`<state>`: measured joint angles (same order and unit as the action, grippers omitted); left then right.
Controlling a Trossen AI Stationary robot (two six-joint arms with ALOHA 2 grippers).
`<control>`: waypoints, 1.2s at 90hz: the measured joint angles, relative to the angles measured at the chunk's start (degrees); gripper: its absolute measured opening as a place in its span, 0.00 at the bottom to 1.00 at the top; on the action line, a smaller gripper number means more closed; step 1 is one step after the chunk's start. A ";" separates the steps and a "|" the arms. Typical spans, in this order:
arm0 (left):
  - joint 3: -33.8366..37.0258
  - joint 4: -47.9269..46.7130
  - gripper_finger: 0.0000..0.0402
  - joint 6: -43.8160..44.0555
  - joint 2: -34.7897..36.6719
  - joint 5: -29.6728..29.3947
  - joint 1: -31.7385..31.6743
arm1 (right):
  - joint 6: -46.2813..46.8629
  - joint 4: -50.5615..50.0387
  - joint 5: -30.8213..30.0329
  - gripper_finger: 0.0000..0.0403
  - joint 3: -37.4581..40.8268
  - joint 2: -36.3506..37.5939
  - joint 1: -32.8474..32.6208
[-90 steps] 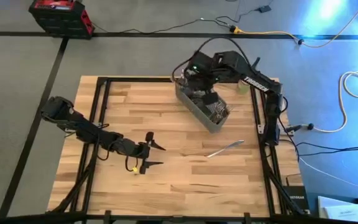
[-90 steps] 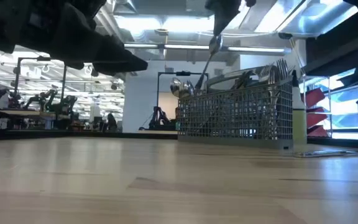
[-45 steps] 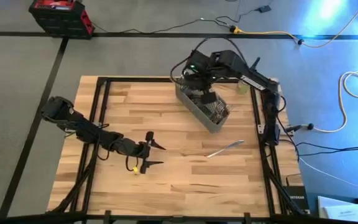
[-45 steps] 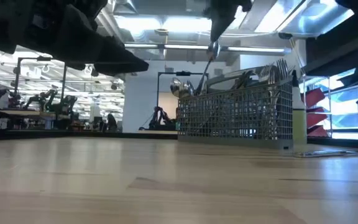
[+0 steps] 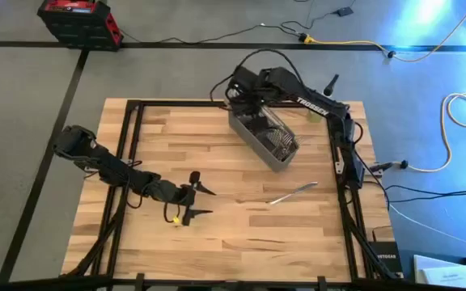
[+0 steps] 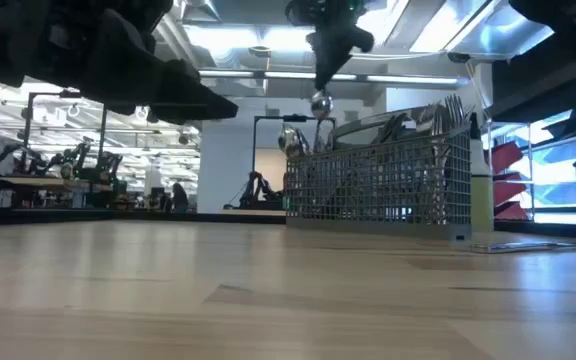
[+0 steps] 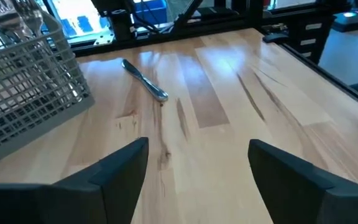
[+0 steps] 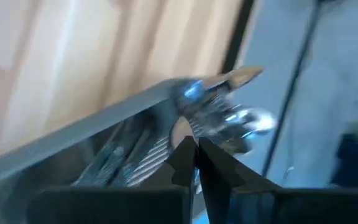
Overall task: Sort silverware
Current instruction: Put the silver spoon into the gray silverware organizer, then put the silver knife into the gray silverware organizer
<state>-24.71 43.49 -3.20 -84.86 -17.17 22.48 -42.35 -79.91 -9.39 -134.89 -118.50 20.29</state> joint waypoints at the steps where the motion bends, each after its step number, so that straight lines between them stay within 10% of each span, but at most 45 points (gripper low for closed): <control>1: 0.00 -0.01 0.65 0.00 0.00 0.00 0.00 | 0.01 0.51 -0.12 0.01 0.00 0.00 0.00; 61: 0.00 -0.99 0.65 0.66 0.00 0.00 -0.02 | 5.46 -0.35 -12.36 0.33 -0.02 0.71 -0.96; 85: -0.13 3.83 0.65 5.49 -0.86 -1.21 -0.15 | 17.81 -9.65 19.72 0.29 2.06 2.41 -8.91; 108: -8.10 6.81 0.65 1.62 -12.74 -0.81 -0.34 | 26.65 -9.71 19.69 0.15 19.40 9.19 -19.06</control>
<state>-32.81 50.30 -1.58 -97.60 -17.98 22.14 -15.70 -89.63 10.30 -115.49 -109.31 1.23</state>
